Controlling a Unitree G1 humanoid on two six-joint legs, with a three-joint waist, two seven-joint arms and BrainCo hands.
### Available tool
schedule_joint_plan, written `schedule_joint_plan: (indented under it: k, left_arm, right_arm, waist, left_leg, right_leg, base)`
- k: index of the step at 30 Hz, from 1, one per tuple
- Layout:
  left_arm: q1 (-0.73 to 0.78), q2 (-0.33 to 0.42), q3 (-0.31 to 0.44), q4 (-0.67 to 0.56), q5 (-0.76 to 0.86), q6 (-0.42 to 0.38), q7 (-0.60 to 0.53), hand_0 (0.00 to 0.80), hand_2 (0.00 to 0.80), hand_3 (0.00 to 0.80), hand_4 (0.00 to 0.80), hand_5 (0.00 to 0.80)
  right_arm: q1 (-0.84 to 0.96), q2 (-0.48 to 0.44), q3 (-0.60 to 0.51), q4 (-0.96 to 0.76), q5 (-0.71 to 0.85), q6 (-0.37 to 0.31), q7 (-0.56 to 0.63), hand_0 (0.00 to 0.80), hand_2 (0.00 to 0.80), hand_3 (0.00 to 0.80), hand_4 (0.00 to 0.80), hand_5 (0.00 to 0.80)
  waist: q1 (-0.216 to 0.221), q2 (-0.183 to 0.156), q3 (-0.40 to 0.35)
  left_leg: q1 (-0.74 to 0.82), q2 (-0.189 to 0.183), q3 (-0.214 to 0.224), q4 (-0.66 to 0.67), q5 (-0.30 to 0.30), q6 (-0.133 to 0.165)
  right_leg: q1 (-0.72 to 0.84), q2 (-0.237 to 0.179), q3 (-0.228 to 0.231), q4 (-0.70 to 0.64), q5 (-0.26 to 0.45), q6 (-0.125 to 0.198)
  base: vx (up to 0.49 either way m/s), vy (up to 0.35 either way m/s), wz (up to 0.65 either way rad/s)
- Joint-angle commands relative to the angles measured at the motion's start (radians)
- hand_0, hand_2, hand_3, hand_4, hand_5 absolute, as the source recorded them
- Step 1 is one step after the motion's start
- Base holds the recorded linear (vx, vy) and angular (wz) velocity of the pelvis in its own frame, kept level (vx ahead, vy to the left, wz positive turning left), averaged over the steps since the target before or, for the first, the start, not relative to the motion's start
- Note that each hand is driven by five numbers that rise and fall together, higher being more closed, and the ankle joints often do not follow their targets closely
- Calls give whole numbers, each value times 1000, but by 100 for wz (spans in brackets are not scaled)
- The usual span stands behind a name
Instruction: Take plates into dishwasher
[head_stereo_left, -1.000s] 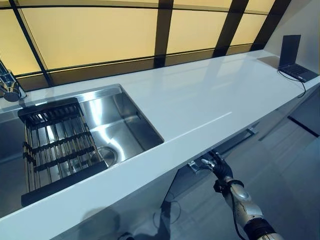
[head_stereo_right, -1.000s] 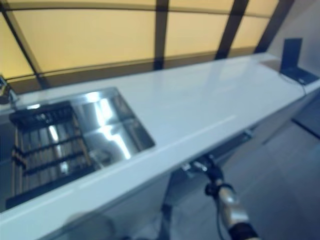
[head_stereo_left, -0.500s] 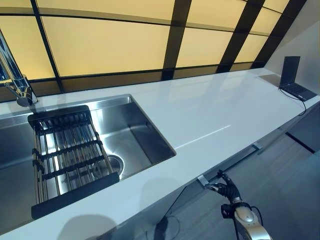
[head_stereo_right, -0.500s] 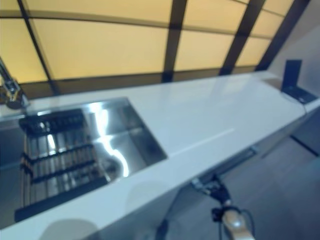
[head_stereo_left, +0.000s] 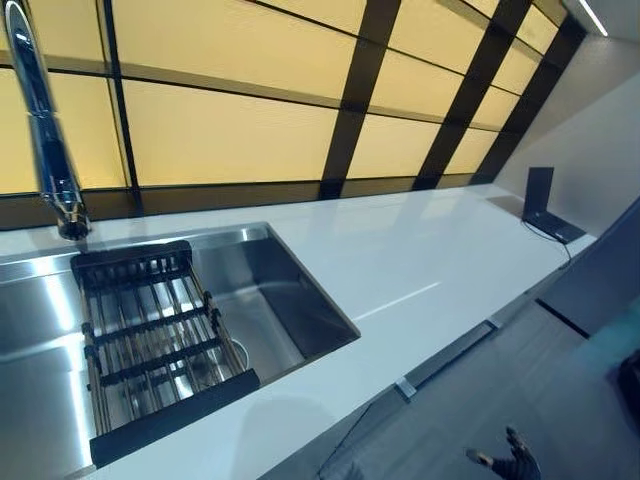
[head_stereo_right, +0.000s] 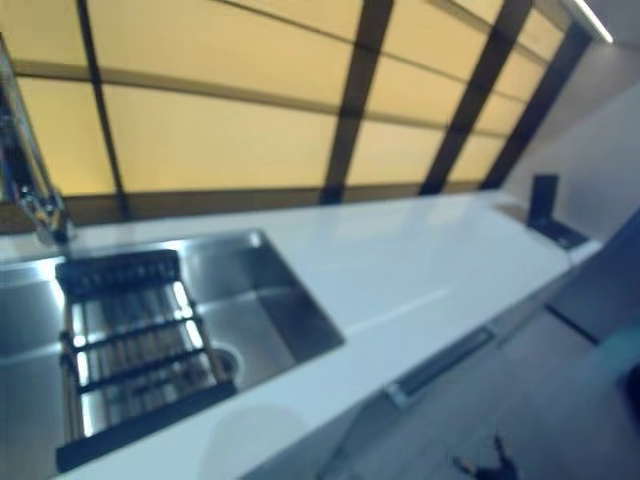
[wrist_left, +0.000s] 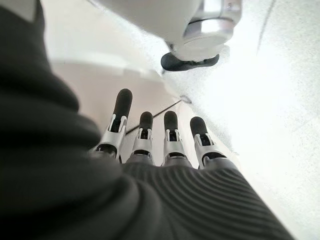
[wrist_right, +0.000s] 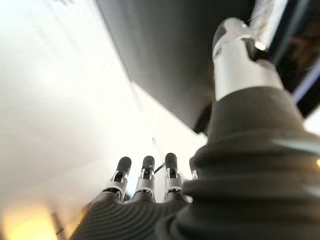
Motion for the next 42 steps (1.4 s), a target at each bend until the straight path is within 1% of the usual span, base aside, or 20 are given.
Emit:
schedule_joint_plan:
  k: [1,4,7,10,13,15,17,19,20,23,25,26,27,28,30,33,35,38,40,42]
  left_arm:
    - [-114,56,66,-27,-30,-21,0,0,0,0,0,0]
    - [-131,64,60,-14,-24,-24,-12,0,0,0,0,0]
    - [-146,61,50,-13,-33,-24,-18,0,0,0,0,0]
    - [-154,51,42,-17,-43,-27,-21,0,0,0,0,0]
    - [-164,30,31,-26,-76,-50,0,0,0,0,0,0]
    - [-167,2,21,-54,-95,-62,18,0,0,0,0,0]
    - [-159,-13,16,-65,-95,-65,27,0,0,0,0,0]
    - [-152,-26,13,-63,-85,-63,23,0,0,0,0,0]
    - [-154,-28,12,-58,-92,-58,26,0,0,0,0,0]
    - [-151,-36,29,-23,-95,-50,41,0,0,0,0,0]
    - [-151,-38,33,4,-83,-46,40,0,0,0,0,0]
    - [-151,-38,33,4,-83,-46,40,0,0,0,0,0]
    - [-147,-41,36,11,-76,-46,43,0,0,0,0,0]
    - [-135,-48,45,14,-65,-49,46,0,0,0,0,0]
    - [-119,-55,63,14,-46,-60,43,0,0,0,0,0]
    - [-94,-57,95,19,-18,-75,24,0,0,0,0,0]
    - [-80,-59,110,25,-8,-87,9,0,0,0,0,0]
    - [-72,-57,109,25,-7,-103,-6,0,0,0,0,0]
    - [-80,-51,87,16,-14,-110,-9,0,0,0,0,0]
    - [-93,-44,72,7,-15,-117,-18,0,0,0,0,0]
  right_arm:
    - [-24,-92,-62,21,35,-34,-22,0,0,0,0,0]
    - [-17,-85,-66,80,45,-38,-26,0,0,0,0,0]
    - [-15,-80,-57,110,49,-41,-39,0,0,0,0,0]
    - [-21,-83,-43,110,40,-48,-44,0,0,0,0,0]
    - [-36,-91,-12,81,30,-56,-24,0,0,0,0,0]
    - [-54,-95,24,52,9,-67,-9,0,0,0,0,0]
    - [-59,-98,42,44,-11,-64,6,0,0,0,0,0]
    - [-60,-101,63,97,-39,-106,32,0,0,0,0,0]
    - [-63,-101,68,120,-53,-121,45,0,0,0,0,0]
    - [-77,-107,91,146,-75,-106,71,0,0,0,0,0]
    - [-67,-98,103,167,-72,-108,73,0,0,0,0,0]
    - [-67,-98,103,167,-72,-108,73,0,0,0,0,0]
    - [-59,-88,105,170,-71,-106,74,0,0,0,0,0]
    - [-43,-70,108,173,-81,-105,74,0,0,0,0,0]
    - [-31,-54,107,183,-93,-111,78,0,0,0,0,0]
    - [-10,-45,103,188,-91,-106,105,0,0,0,0,0]
    - [1,-45,99,192,-89,-101,150,0,0,0,0,0]
    - [11,-43,101,198,-99,-88,194,0,0,0,0,0]
    - [5,-37,108,231,-81,-97,211,0,0,0,0,0]
    - [-2,-25,115,251,-51,-98,230,0,0,0,0,0]
  waist:
    - [-29,17,-5]
    - [-40,22,-11]
    - [-41,30,-13]
    - [-36,39,-3]
    - [-33,48,16]
    - [-25,68,40]
    - [-23,82,54]
    - [-22,108,73]
    - [-22,112,73]
    - [-22,111,57]
    - [-38,95,45]
    - [-38,95,45]
    - [-46,86,39]
    - [-57,68,31]
    - [-67,58,14]
    - [-79,59,-4]
    - [-89,68,-15]
    - [-107,89,-29]
    - [-121,97,-27]
    - [-123,96,-15]
  left_leg:
    - [18,-23,-63,-57,-38,19]
    - [7,-6,-100,-52,-21,5]
    - [-11,10,-141,-45,4,-15]
    - [-38,27,-161,-16,14,-40]
    - [-72,52,-171,15,32,-69]
    - [-103,84,-180,15,85,-106]
    - [-128,100,-162,6,130,-125]
    - [-173,91,-82,9,191,-139]
    - [-173,79,-64,11,187,-137]
    - [-147,30,-59,54,128,-117]
    - [-118,11,-16,135,57,-99]
    - [-118,11,-16,135,57,-99]
    - [-102,1,-3,166,30,-91]
    - [-63,-15,15,240,-23,-76]
    - [-23,-23,16,271,-39,-70]
    - [33,-26,-13,330,-41,-84]
    - [82,-27,-38,308,-44,-96]
    - [176,-7,-35,199,-76,-102]
    - [242,-2,-2,69,-162,-85]
    - [263,-12,-4,12,-186,-71]
  right_leg:
    - [72,6,96,-72,26,28]
    - [96,50,143,-99,-51,25]
    - [131,91,160,-134,-146,15]
    - [149,108,146,-148,-199,-14]
    - [143,124,116,-151,-211,-51]
    - [140,145,86,-166,-204,-80]
    - [155,163,70,-182,-196,-89]
    - [207,196,48,-213,-197,-103]
    - [216,199,40,-227,-195,-106]
    - [215,191,21,-256,-186,-117]
    - [210,168,-6,-265,-176,-122]
    - [210,168,-6,-265,-176,-122]
    - [205,158,-18,-268,-167,-122]
    - [194,140,-32,-280,-146,-116]
    - [169,128,-44,-286,-128,-110]
    - [145,117,-56,-298,-103,-106]
    - [128,113,-57,-305,-84,-97]
    - [89,101,-73,-302,-60,-77]
    - [33,68,-92,-283,-22,-40]
    - [0,44,-98,-279,14,-5]
  base:
    - [-27,-288,14]
    - [-63,-313,31]
    - [-135,-309,44]
    - [-183,-234,19]
    - [-329,-304,37]
    - [-429,-337,45]
    - [-296,-216,43]
    - [-276,-174,25]
    - [-233,-122,37]
    - [-226,-60,53]
    - [-195,-7,55]
    - [-158,5,84]
    - [-215,10,71]
    - [-287,21,60]
    - [-273,55,64]
    - [-241,145,125]
    - [-192,232,93]
    - [-216,350,12]
    - [-221,364,57]
    - [-253,359,42]
